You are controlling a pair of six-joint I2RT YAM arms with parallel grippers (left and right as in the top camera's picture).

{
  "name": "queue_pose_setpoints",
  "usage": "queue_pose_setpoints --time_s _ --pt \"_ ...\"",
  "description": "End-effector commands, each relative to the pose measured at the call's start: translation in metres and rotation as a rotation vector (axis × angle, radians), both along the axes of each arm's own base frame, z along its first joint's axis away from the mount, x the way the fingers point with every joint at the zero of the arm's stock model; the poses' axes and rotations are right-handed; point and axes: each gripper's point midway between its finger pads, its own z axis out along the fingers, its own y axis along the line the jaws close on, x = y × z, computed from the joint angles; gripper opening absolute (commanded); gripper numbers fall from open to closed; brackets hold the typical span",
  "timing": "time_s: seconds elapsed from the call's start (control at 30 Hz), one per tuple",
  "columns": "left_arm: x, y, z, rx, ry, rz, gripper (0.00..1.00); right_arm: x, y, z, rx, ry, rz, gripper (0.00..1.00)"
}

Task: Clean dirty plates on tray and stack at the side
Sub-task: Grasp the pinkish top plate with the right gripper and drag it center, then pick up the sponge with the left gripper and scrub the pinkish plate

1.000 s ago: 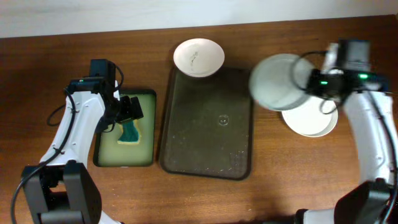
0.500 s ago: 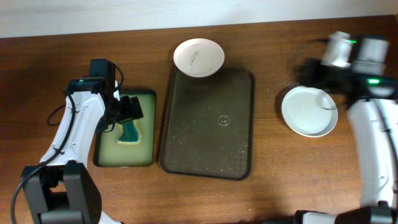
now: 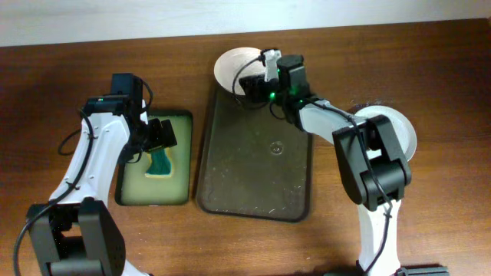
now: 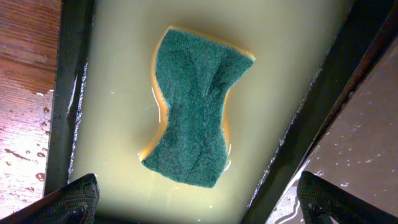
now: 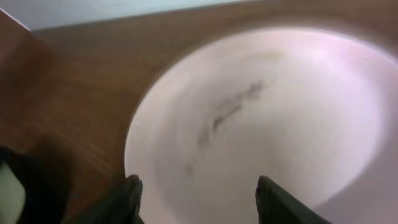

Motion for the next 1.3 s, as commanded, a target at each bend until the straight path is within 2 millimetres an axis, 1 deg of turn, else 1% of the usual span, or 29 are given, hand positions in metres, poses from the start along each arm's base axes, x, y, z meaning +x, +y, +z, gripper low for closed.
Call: queue_pose_setpoints --time_s 0.0,0.07,0.13,0.2,0.23,0.27,0.3,0.33,0.37,0.4,0.43,0.47,0.53,0.57,0.6,0.67,0.7,0.77,0.83,0.87,0.9,0.93,0.97,1.07,1.13,1.17,1.2,1.23,1.27 --pt "0.0 -0.001 0.004 -0.007 -0.012 -0.003 1.0 -0.032 0.008 -0.007 0.014 0.158 0.08 0.59" --pt "0.0 -0.001 0.004 -0.007 -0.012 -0.003 1.0 -0.07 -0.004 0.0 -0.036 0.33 0.072 0.59" --pt "0.0 -0.001 0.004 -0.007 -0.012 -0.003 1.0 -0.104 -0.018 0.027 -0.075 0.43 0.058 0.59" --pt "0.0 -0.001 0.004 -0.007 -0.012 -0.003 1.0 -0.118 -0.03 0.064 -0.131 0.374 0.06 0.63" --pt "0.0 -0.001 0.004 -0.007 -0.012 -0.003 1.0 -0.122 -0.037 0.075 -0.159 0.354 0.054 0.65" --pt "0.0 -0.001 0.004 -0.007 -0.012 -0.003 1.0 -0.122 -0.064 0.075 -0.223 0.371 -0.03 0.66" --pt "0.0 -0.001 0.004 -0.007 -0.012 -0.003 1.0 -0.119 -0.093 0.064 -0.27 0.411 -0.111 0.66" --pt "0.0 -0.001 0.004 -0.007 -0.012 -0.004 1.0 -0.121 -0.116 0.052 -0.239 0.5 -0.191 0.66" --pt "0.0 -0.001 0.004 -0.007 -0.012 -0.003 1.0 -0.126 -0.125 0.045 -0.195 0.577 -0.236 0.66" --pt "0.0 -0.001 0.004 -0.007 -0.012 -0.003 1.0 -0.139 -0.13 0.036 -0.134 0.688 -0.272 0.66" --pt "0.0 -0.001 0.004 -0.007 -0.012 -0.003 1.0 -0.162 -0.133 0.02 -0.083 0.86 -0.373 0.66" --pt "0.0 -0.001 0.004 -0.007 -0.012 -0.003 1.0 -0.171 -0.123 0.005 -0.025 0.94 -0.476 0.73" --pt "0.0 -0.001 0.004 -0.007 -0.012 -0.003 1.0 -0.17 -0.11 -0.006 0.054 0.974 -0.571 0.75" --pt "0.0 -0.001 0.004 -0.007 -0.012 -0.003 1.0 -0.167 -0.104 -0.012 0.104 0.978 -0.628 0.73" --pt "0.0 -0.001 0.004 -0.007 -0.012 -0.003 1.0 -0.167 -0.106 -0.017 0.115 0.986 -0.692 0.71" --pt "0.0 -0.001 0.004 -0.007 -0.012 -0.003 1.0 -0.155 -0.119 -0.019 0.093 0.913 -0.805 0.6" --pt "0.0 -0.001 0.004 -0.007 -0.012 -0.003 1.0 -0.15 -0.121 -0.02 0.099 0.893 -0.825 0.59" --pt "0.0 -0.001 0.004 -0.007 -0.012 -0.003 1.0 -0.155 -0.11 -0.035 0.091 0.935 -0.85 0.59" --pt "0.0 -0.001 0.004 -0.007 -0.012 -0.003 1.0 -0.157 -0.096 -0.055 0.067 0.954 -0.835 0.54" --pt "0.0 -0.001 0.004 -0.007 -0.012 -0.003 1.0 -0.158 -0.095 -0.06 0.06 0.961 -0.833 0.43" --pt "0.0 -0.001 0.004 -0.007 -0.012 -0.003 1.0 -0.156 -0.096 -0.058 0.052 0.947 -0.816 0.24" --pt "0.0 -0.001 0.004 -0.007 -0.012 -0.003 1.0 -0.154 -0.098 -0.052 0.038 0.922 -0.785 0.1" --pt "0.0 -0.001 0.004 -0.007 -0.012 -0.003 1.0 -0.153 -0.103 -0.045 0.01 0.891 -0.739 0.04" --pt "0.0 -0.001 0.004 -0.007 -0.012 -0.003 1.0 -0.156 -0.12 -0.028 -0.166 0.772 -0.593 0.04" --pt "0.0 -0.001 0.004 -0.007 -0.012 -0.003 1.0 -0.153 -0.121 -0.009 -0.368 0.586 -0.273 0.04" --pt "0.0 -0.001 0.004 -0.007 -0.012 -0.003 1.0 -0.159 -0.115 -0.008 -0.447 0.525 -0.087 0.04" --pt "0.0 -0.001 0.004 -0.007 -0.012 -0.003 1.0 -0.175 -0.106 -0.01 -0.472 0.524 0.075 0.04" --pt "0.0 -0.001 0.004 -0.007 -0.012 -0.003 1.0 -0.188 -0.101 -0.012 -0.463 0.554 0.145 0.04" --pt "0.0 -0.001 0.004 -0.007 -0.012 -0.003 1.0 -0.197 -0.103 -0.016 -0.469 0.595 0.152 0.04"
